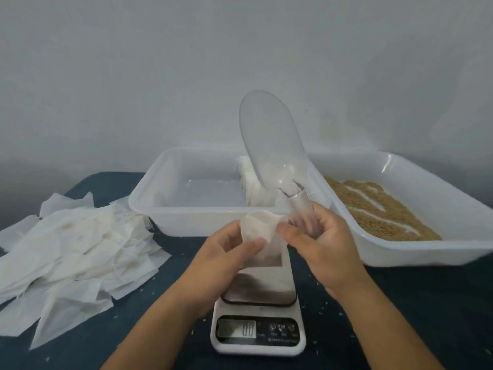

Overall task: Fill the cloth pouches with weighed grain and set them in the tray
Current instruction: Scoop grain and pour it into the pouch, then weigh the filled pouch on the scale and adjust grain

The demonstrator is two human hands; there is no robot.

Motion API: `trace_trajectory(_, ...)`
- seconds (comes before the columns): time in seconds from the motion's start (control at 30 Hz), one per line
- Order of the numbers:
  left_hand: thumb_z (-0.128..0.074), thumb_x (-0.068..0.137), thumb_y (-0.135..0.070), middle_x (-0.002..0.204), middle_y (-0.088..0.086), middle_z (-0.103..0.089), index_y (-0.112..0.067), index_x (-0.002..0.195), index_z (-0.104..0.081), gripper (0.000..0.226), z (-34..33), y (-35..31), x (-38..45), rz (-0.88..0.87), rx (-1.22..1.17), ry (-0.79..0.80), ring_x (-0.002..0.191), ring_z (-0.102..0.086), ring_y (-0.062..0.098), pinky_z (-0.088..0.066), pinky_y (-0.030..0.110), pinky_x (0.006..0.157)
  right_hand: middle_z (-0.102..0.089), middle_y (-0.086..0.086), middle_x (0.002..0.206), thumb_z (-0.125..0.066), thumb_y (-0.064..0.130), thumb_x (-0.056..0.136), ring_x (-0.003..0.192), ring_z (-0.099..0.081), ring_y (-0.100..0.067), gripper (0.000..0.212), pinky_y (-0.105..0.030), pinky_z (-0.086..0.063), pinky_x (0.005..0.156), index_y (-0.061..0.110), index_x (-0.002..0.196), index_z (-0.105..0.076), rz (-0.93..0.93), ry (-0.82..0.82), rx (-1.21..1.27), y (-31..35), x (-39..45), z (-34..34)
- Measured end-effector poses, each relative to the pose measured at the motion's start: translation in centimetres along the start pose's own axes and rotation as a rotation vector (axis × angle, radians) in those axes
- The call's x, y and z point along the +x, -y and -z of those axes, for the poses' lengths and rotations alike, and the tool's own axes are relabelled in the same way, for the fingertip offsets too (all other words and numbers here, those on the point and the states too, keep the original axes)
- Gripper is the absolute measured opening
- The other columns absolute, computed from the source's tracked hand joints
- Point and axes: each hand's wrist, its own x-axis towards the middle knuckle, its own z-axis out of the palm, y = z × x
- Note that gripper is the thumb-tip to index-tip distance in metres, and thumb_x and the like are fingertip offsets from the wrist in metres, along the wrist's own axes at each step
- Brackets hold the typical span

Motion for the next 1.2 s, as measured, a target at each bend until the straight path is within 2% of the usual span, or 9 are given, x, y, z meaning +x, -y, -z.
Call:
trace_trajectory(0.13, -0.074, 0.083, -0.046, 0.11, 0.021, -0.074, -0.014, 0.105, -0.076, 0.039, 0.0, 0.1, 0.1, 0.008, 0.074, -0.145, 0.102, -0.071, 0.04, -0.051, 0.059, 0.105, -0.044, -0.033, 0.075, -0.08, 0.046, 0.073, 0.064, -0.043, -0.025, 0.065, -0.041, -0.042, 0.061, -0.011, 0.087, -0.051, -0.022, 0.0, -0.037, -0.4, 0.2, 0.3)
trace_trajectory(0.23, -0.07, 0.095, -0.039, 0.091, 0.011, -0.074, -0.019, 0.09, -0.075, 0.021, 0.2, 0.3, 0.2, 0.0, 0.146, -0.169, 0.084, -0.067, 0.021, -0.053, 0.045, 0.087, -0.045, -0.031, 0.075, -0.08, 0.046, 0.074, 0.064, -0.043, -0.024, 0.063, -0.038, -0.042, 0.062, -0.01, 0.086, -0.052, -0.038, 0.008, -0.067, -0.7, 0.3, 0.6)
trace_trajectory(0.33, -0.063, 0.102, -0.034, 0.086, -0.001, -0.074, -0.026, 0.085, -0.073, 0.022, 0.4, 0.4, 0.2, -0.011, 0.278, -0.196, 0.081, -0.068, 0.015, -0.053, 0.036, 0.08, -0.045, -0.031, 0.076, -0.079, 0.047, 0.074, 0.063, -0.042, -0.022, 0.062, -0.037, -0.041, 0.06, -0.008, 0.085, -0.052, -0.054, 0.011, -0.1, -1.1, 0.4, 0.6)
trace_trajectory(0.47, -0.061, 0.102, -0.037, 0.084, -0.004, -0.074, -0.029, 0.083, -0.071, 0.024, 0.6, 0.4, 0.2, -0.049, 0.407, -0.214, 0.086, -0.072, 0.024, -0.056, 0.037, 0.077, -0.041, -0.03, 0.074, -0.079, 0.045, 0.075, 0.06, -0.038, -0.021, 0.062, -0.033, -0.037, 0.056, -0.009, 0.085, -0.05, -0.043, 0.023, -0.115, -1.5, 0.5, 0.8)
trace_trajectory(0.67, -0.066, 0.1, -0.027, 0.09, -0.001, -0.077, -0.034, 0.094, -0.075, 0.013, 1.0, 0.3, 0.3, -0.038, 0.359, -0.209, 0.085, -0.072, 0.034, -0.062, 0.05, 0.078, -0.041, -0.025, 0.071, -0.078, 0.039, 0.076, 0.06, -0.036, -0.02, 0.059, -0.032, -0.034, 0.055, -0.013, 0.089, -0.051, -0.047, 0.049, -0.102, -2.3, 0.7, 0.8)
trace_trajectory(0.77, -0.068, 0.095, -0.017, 0.088, -0.005, -0.075, -0.039, 0.094, -0.075, 0.022, 1.3, 0.7, 0.4, -0.026, 0.386, -0.243, 0.077, -0.073, 0.021, -0.063, 0.035, 0.065, -0.042, -0.006, 0.064, -0.081, 0.035, 0.081, 0.057, -0.038, -0.013, 0.046, -0.026, -0.036, 0.055, -0.002, 0.082, -0.053, -0.097, 0.134, -0.2, -2.9, 0.8, 1.0)
trace_trajectory(0.83, -0.069, 0.091, -0.018, 0.087, -0.01, -0.075, -0.037, 0.093, -0.074, 0.019, 1.6, 1.1, 0.6, -0.032, 0.476, -0.274, 0.079, -0.072, 0.015, -0.063, 0.03, 0.068, -0.039, 0.011, 0.058, -0.082, 0.03, 0.086, 0.054, -0.036, -0.007, 0.047, -0.017, -0.034, 0.052, 0.009, 0.069, -0.044, -0.084, 0.154, -0.333, -3.3, 0.7, 1.0)
trace_trajectory(1.03, -0.07, 0.091, -0.03, 0.087, -0.03, -0.071, -0.04, 0.095, -0.069, 0.01, 2.7, 2.0, 1.0, 0.009, 0.693, -0.403, 0.083, -0.066, -0.005, -0.056, 0.024, 0.082, -0.037, 0.015, 0.054, -0.08, 0.031, 0.088, 0.053, -0.035, -0.004, 0.053, -0.014, -0.035, 0.053, 0.02, 0.065, -0.033, -0.02, 0.05, -0.472, -3.6, 0.7, 0.9)
trace_trajectory(1.2, -0.066, 0.094, -0.039, 0.092, -0.02, -0.07, -0.038, 0.112, -0.066, 0.018, 3.5, 2.2, 1.3, 0.036, 0.728, -0.503, 0.09, -0.064, -0.003, -0.05, 0.022, 0.082, -0.049, 0.014, 0.056, -0.077, 0.032, 0.09, 0.056, -0.047, -0.006, 0.047, -0.012, -0.039, 0.053, 0.025, 0.065, -0.038, 0.003, -0.098, -0.45, -3.6, 0.8, 1.0)
